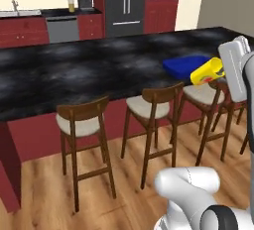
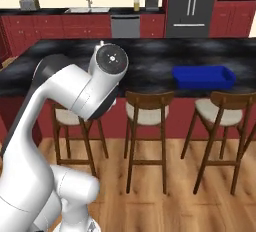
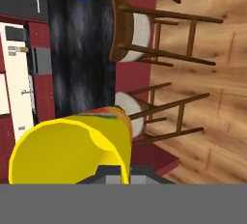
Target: There is a tray on the dining counter. Grab the cup, mug, and pitcher and place them on the tray. The pitcher may be placed next to the tray if it cannot fit the tray.
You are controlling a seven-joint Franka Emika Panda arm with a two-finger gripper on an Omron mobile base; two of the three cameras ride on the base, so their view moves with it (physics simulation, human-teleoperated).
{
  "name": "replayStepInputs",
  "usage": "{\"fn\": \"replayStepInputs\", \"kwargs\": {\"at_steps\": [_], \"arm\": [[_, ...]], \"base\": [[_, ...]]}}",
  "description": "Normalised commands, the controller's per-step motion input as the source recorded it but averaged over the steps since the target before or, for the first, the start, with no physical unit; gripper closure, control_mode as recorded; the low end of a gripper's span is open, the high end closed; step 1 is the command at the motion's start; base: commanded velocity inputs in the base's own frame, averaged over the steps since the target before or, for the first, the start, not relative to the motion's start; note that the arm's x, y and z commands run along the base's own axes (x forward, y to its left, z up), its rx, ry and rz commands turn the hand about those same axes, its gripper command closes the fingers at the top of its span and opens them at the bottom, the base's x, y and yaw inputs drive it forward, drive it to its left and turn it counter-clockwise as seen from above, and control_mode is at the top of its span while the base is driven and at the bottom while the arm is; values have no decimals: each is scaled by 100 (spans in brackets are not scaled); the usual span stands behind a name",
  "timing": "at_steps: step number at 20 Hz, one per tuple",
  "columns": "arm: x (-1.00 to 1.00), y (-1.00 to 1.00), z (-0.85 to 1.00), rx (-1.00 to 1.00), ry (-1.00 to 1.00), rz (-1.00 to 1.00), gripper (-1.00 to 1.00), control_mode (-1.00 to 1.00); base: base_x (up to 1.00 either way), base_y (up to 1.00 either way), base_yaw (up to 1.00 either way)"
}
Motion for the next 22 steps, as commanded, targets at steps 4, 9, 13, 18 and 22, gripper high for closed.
{"fn": "replayStepInputs", "kwargs": {"at_steps": [4,9,13,18,22], "arm": [[0,0,0,0,0,0,100,100],[0,0,0,0,0,0,100,100],[0,0,0,0,0,0,100,100],[0,0,0,0,0,0,100,100],[0,0,0,0,0,0,100,100]], "base": [[41,-100,34],[41,-100,31],[43,-100,30],[53,-100,26],[68,-91,16]]}}
